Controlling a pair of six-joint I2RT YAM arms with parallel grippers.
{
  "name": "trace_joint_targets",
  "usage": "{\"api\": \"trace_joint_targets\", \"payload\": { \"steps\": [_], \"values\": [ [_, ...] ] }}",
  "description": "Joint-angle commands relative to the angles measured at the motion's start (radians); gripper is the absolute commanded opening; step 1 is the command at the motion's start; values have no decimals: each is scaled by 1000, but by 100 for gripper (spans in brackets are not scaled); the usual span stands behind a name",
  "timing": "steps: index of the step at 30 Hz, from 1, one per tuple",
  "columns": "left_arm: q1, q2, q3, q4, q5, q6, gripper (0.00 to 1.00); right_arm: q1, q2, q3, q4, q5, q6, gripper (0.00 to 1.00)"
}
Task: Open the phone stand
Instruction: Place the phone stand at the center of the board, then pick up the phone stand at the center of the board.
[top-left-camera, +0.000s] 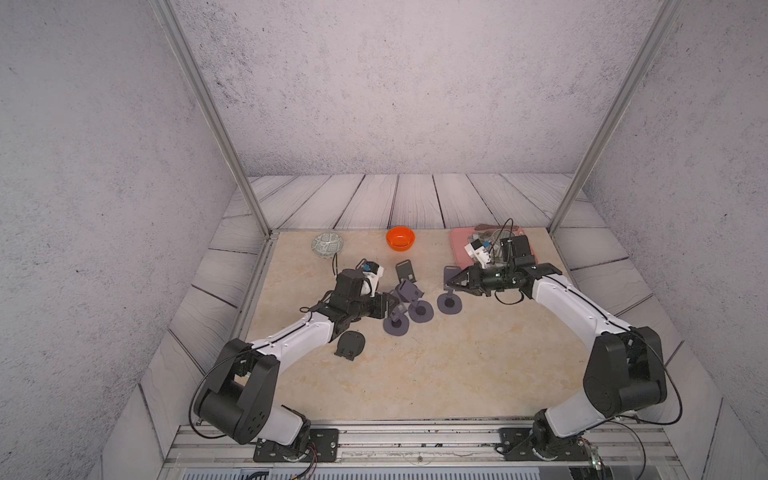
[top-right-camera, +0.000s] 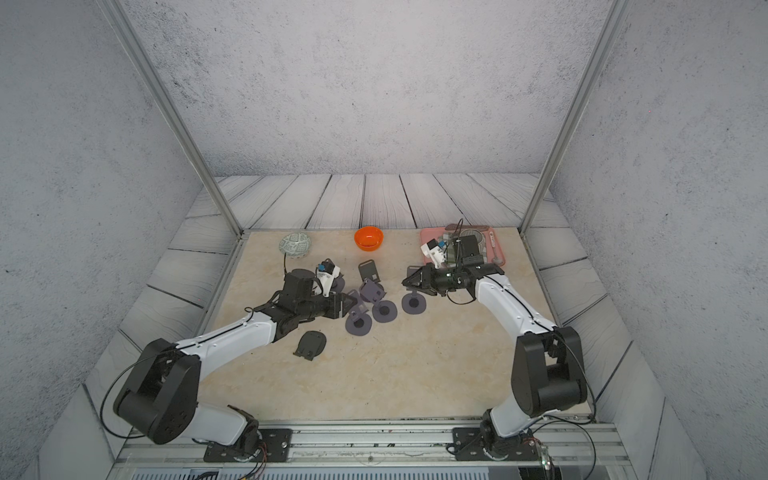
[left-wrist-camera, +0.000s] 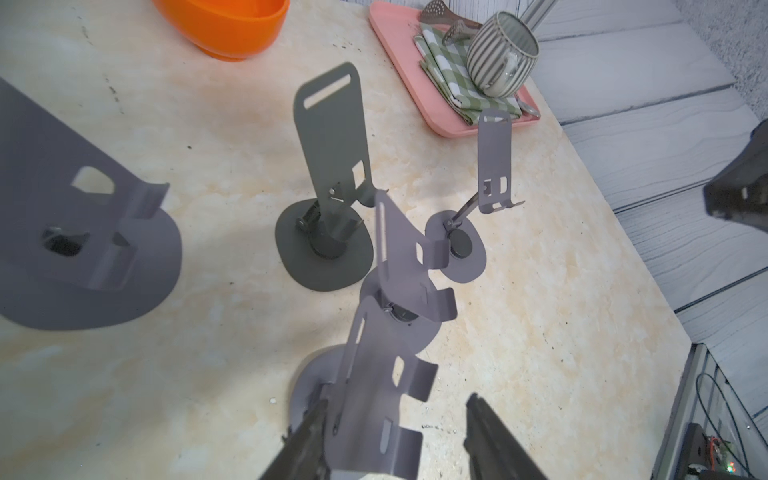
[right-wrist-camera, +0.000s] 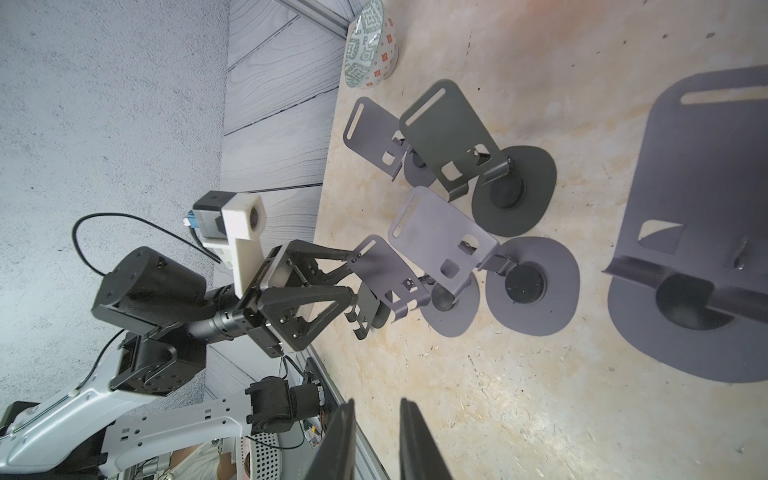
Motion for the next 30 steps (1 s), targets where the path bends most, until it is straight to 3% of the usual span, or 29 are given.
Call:
{"api": "trace_joint_targets", "payload": {
  "steps": [1, 5, 12, 19, 23, 27, 30],
  "values": [
    [13, -69, 15, -37, -17, -10, 57, -4, -32, 5, -1, 3, -13, 23],
    [22, -107, 50, -64, 21, 5, 60, -4, -24, 11, 2, 2, -13, 23],
    [30, -31, 150, -258, 123, 66, 60, -4, -26, 11, -4, 5, -19, 23],
    [55, -113, 115, -297, 16, 43, 60, -4, -26, 8, 4, 6, -18, 23],
    [96, -181, 140, -383, 13, 57, 59, -5, -19, 5, 22, -3, -9, 23],
    [120, -269, 187, -514, -58, 62, 61, -4, -29, 0, 25, -6, -9, 23],
    [158, -243, 285, -735, -102, 164, 68, -3, -31, 2, 31, -21, -8, 24]
  ]
}}
